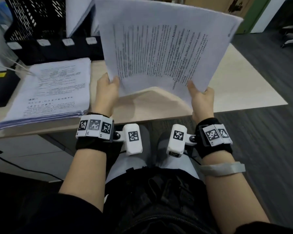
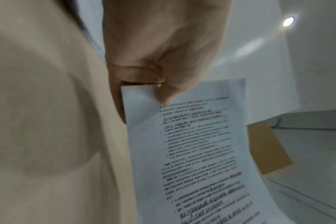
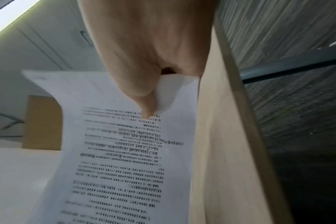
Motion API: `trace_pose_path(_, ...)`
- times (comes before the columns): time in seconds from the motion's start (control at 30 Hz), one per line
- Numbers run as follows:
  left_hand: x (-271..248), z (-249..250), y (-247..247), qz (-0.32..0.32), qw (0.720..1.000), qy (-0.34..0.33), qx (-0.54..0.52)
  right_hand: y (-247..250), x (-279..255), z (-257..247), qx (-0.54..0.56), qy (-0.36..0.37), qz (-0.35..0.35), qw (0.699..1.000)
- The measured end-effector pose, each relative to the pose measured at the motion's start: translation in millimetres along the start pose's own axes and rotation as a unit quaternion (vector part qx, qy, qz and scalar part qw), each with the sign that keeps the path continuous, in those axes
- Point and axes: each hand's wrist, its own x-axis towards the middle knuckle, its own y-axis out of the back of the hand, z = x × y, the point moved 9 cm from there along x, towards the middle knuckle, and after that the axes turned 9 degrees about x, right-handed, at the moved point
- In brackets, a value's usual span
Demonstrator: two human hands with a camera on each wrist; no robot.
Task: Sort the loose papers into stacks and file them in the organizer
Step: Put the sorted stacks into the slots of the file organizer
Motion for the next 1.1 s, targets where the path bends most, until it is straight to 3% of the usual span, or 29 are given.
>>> trace_pose_path(0.13,1.0,38.5,45.4,0.090,0.990,-0.101,-0.032,-23.8,3.1,-18.7,0.013,0.021,-0.021,0.999)
trace_pose_path(0.27,3.0,45.7,98.1,0.216,0.961,-0.089,-0.152,-56.1,6.5,-23.7,0.030,0.011,-0.055,0.998)
trace_pose_path(0.37,7.5,47.0,104.9,0.203,0.942,-0.081,-0.255,-85.2,8.1,-16.1,0.051,-0.023,-0.087,0.995)
trace_pose_path(0.5,19.8,61.9,77.7,0.047,0.987,-0.059,-0.140,-124.4,9.4,-8.6,0.064,-0.054,-0.122,0.989)
trace_pose_path(0.57,25.1,65.8,73.9,0.013,0.998,-0.038,-0.052,-147.8,11.9,-10.0,0.072,-0.060,-0.136,0.986)
trace_pose_path(0.67,33.1,73.0,79.8,-0.003,1.000,-0.011,-0.015,-186.0,16.2,-13.2,0.068,-0.069,-0.156,0.983)
trace_pose_path(0.83,63.3,78.9,117.0,0.063,0.996,0.024,0.064,-251.4,23.5,-13.4,0.056,-0.080,-0.219,0.971)
trace_pose_path(0.97,82.9,94.1,154.0,0.149,0.986,-0.011,0.070,-296.9,28.2,-12.7,0.016,-0.088,-0.287,0.954)
trace_pose_path(1.1,106.8,105.5,197.5,0.227,0.963,-0.049,0.135,-316.7,41.3,-6.4,0.001,-0.109,-0.282,0.953)
